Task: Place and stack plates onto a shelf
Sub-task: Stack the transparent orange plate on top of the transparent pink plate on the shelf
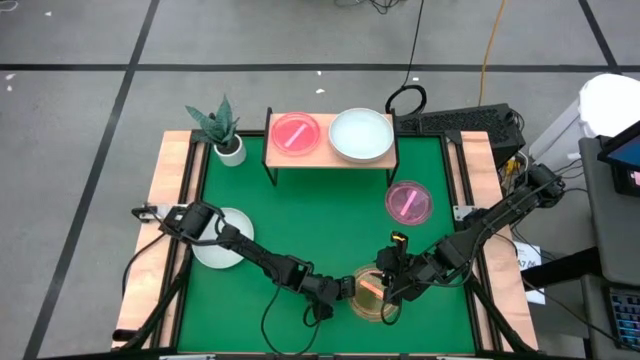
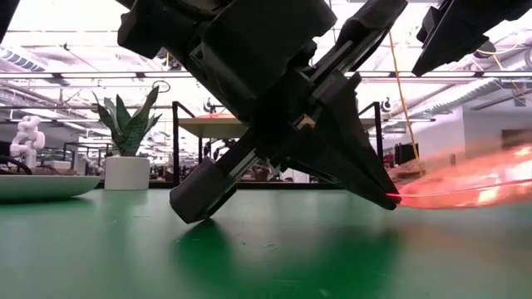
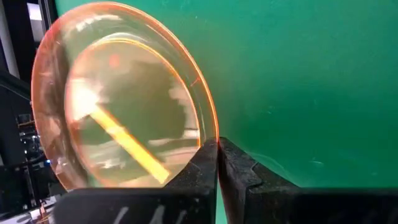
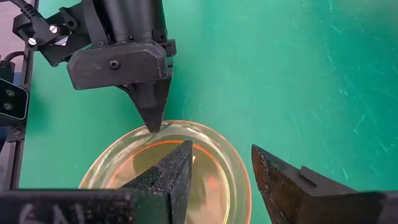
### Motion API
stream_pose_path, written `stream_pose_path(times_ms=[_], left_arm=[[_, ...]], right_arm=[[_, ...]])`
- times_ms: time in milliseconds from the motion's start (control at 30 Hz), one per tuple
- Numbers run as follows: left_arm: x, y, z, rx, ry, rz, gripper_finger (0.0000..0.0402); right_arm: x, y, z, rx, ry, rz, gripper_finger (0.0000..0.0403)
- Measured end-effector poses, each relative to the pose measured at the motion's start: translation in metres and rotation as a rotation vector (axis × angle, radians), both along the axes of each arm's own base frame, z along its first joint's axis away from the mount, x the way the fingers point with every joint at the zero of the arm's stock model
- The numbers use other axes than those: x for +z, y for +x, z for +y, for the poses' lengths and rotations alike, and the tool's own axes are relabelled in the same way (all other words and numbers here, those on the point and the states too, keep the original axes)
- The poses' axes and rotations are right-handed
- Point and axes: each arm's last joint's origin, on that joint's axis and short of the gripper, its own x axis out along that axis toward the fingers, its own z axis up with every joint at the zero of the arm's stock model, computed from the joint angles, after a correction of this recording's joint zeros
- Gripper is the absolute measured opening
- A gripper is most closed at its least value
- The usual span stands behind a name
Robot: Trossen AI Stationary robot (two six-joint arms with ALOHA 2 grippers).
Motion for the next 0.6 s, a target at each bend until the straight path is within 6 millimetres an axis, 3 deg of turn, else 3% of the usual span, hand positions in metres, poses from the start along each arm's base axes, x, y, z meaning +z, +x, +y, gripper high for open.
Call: stream_pose_path(times_ms=[333, 600], left_arm=[[0.010, -0.007, 0.002, 0.133, -0.011, 0.028, 0.0004], [0.040, -0.021, 0.009, 0.261, -0.066, 0.103, 0.0004]], right_arm=[[0.006, -0.003, -0.002, 0.000, 0.012, -0.019, 0.0146], [0.021, -0.011, -0.009, -0.073, -0.056, -0.125, 0.0146]])
